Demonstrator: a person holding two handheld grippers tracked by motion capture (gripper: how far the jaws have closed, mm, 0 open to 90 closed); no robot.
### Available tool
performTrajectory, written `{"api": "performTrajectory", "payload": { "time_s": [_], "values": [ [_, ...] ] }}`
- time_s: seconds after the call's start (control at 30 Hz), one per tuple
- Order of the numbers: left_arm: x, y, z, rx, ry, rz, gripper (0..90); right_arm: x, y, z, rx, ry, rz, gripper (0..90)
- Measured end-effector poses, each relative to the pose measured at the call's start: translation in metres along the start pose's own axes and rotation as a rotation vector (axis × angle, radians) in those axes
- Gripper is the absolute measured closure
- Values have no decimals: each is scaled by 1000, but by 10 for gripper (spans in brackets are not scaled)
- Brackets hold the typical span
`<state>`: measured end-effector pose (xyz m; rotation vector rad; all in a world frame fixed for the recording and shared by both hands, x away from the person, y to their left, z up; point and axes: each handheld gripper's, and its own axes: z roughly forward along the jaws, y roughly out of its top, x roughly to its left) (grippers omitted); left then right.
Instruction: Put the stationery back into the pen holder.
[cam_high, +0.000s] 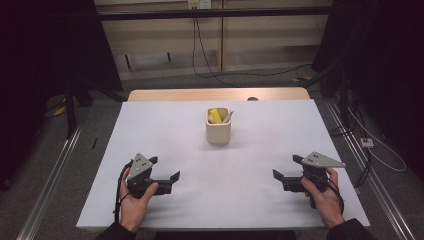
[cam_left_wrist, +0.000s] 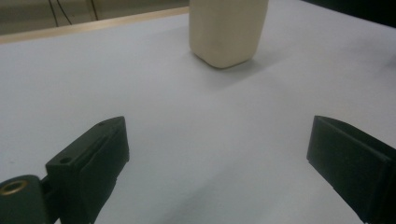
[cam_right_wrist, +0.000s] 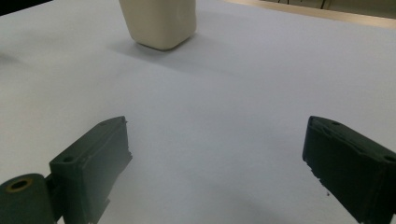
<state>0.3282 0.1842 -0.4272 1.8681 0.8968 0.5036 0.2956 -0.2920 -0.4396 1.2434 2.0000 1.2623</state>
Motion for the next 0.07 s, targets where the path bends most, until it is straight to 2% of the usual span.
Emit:
{"api": "performTrajectory", "payload": {
  "time_s": [0.07],
  "values": [
    [0, -1, -1, 1, -3, -34, 57, -1, 0, 0, 0, -2, -1, 73]
  ]
}}
